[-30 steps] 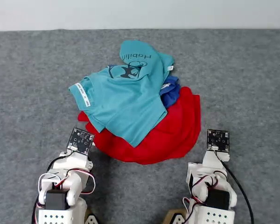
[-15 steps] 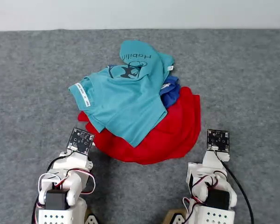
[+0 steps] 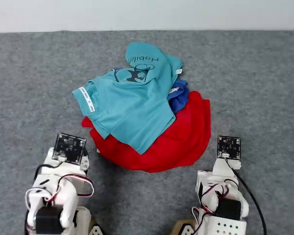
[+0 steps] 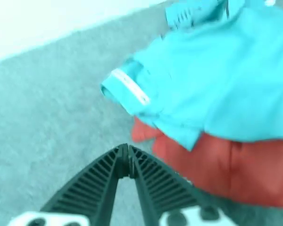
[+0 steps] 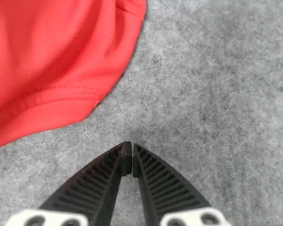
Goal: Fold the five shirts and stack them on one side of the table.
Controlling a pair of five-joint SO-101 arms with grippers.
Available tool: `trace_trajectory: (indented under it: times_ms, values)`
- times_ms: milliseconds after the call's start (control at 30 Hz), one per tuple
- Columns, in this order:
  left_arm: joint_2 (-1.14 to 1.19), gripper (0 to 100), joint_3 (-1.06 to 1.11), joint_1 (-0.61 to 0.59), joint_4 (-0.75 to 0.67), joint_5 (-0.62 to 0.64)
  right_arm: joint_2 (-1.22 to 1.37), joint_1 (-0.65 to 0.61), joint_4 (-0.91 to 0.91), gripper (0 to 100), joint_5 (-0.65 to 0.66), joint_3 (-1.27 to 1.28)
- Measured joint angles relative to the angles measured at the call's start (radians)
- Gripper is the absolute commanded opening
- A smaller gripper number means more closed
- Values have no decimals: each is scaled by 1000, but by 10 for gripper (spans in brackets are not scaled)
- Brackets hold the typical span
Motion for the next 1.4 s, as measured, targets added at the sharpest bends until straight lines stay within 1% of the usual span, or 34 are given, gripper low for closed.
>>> trace_trajectory:
  times_ms: [67, 267, 400, 500, 600, 833, 900, 967, 1067, 1167, 1300, 1400]
  values:
    - [-2, 6, -11, 11, -2, 0, 0, 0, 0, 10, 0, 0]
    - [-2, 6, -43, 100, -2, 0, 0, 0, 0, 10, 0, 0]
    - [95, 6, -124, 144, -2, 0, 0, 0, 0, 10, 0, 0]
    - [249, 6, -232, 181, -2, 0, 0, 0, 0, 10, 0, 0]
    - [457, 6, -388, 216, 5, 0, 0, 0, 0, 10, 0, 0]
    - [953, 10, -839, 307, 180, 0, 0, 0, 0, 10, 0, 0]
    - [1082, 47, -937, 333, 226, 0, 0, 0, 0, 10, 0, 0]
    - [1209, 107, -1013, 364, 273, -17, 0, 0, 0, 10, 0, 0]
    - [1398, 186, -1099, 414, 330, -124, 0, 0, 0, 10, 0, 0]
    - [1559, 260, -1180, 420, 358, -218, 0, 0, 0, 10, 0, 0]
    - [1712, 367, -1298, 430, 423, -247, 0, 0, 0, 10, 0, 0]
    - [1798, 387, -1384, 437, 460, -250, 0, 0, 0, 10, 0, 0]
